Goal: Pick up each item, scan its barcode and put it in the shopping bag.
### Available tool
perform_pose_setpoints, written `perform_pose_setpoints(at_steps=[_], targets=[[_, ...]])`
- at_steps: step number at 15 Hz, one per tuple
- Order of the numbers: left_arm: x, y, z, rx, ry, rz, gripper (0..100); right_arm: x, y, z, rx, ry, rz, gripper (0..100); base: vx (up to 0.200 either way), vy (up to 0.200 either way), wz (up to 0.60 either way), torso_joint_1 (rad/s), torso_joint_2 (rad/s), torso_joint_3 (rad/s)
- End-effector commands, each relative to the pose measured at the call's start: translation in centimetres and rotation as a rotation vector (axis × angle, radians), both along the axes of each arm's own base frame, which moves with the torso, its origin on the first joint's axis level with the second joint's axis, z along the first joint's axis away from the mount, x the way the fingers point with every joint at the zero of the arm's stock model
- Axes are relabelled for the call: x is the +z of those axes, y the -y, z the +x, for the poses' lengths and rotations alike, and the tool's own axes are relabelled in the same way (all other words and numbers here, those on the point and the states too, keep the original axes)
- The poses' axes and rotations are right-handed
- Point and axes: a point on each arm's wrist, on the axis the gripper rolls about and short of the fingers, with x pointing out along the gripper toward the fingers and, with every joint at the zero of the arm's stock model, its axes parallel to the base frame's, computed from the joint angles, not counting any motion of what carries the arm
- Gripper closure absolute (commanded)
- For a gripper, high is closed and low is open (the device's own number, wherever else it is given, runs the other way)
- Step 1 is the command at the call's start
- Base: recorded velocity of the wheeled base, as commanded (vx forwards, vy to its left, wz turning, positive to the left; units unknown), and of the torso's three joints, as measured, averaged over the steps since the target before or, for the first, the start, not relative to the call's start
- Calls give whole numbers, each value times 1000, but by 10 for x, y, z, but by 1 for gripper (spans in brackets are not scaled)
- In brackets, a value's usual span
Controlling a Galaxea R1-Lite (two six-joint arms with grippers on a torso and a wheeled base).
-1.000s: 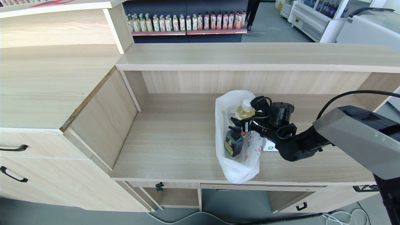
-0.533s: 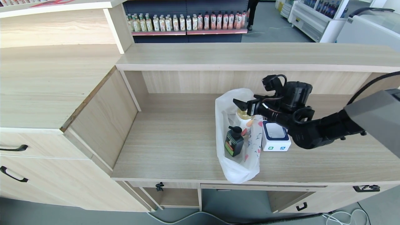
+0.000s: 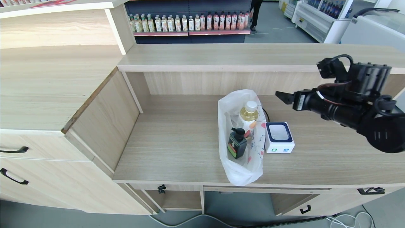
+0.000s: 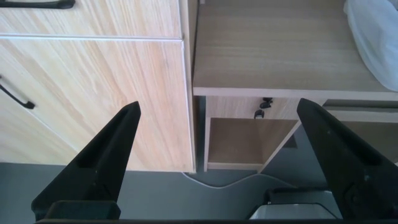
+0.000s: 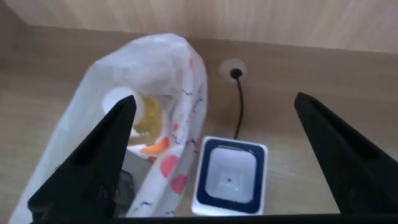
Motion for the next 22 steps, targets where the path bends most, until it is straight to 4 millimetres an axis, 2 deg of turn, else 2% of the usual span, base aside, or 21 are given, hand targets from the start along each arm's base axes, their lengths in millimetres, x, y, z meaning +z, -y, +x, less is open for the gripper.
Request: perform_pose_setpoints(at_steps=[1, 2, 4, 7, 11, 13, 16, 22], targets=[[0, 0, 0, 0, 0, 0, 0, -6, 63, -64, -295, -29, -52, 0, 0, 0, 0, 0, 0, 0], [0, 0, 0, 0, 0, 0, 0, -12, 74, -89, -373, -18, -50, 0, 0, 0, 0, 0, 0, 0], [0, 0, 0, 0, 0, 0, 0, -19, 78, -131, -408, -7, -42, 0, 0, 0, 0, 0, 0, 0], [0, 0, 0, 0, 0, 0, 0, -18, 75, -163, -409, 41, -37, 0, 0, 0, 0, 0, 0, 0], [0, 0, 0, 0, 0, 0, 0, -39, 71, -200, -412, 26, -28, 0, 0, 0, 0, 0, 0, 0], [0, 0, 0, 0, 0, -2, 0, -51, 69, -214, -410, 7, -30, 0, 0, 0, 0, 0, 0, 0], [0, 0, 0, 0, 0, -3, 0, -63, 69, -222, -413, -25, -33, 0, 0, 0, 0, 0, 0, 0], [0, 0, 0, 0, 0, 1, 0, -80, 66, -245, -409, -26, -25, 0, 0, -200, 0, -2, 1, 4]])
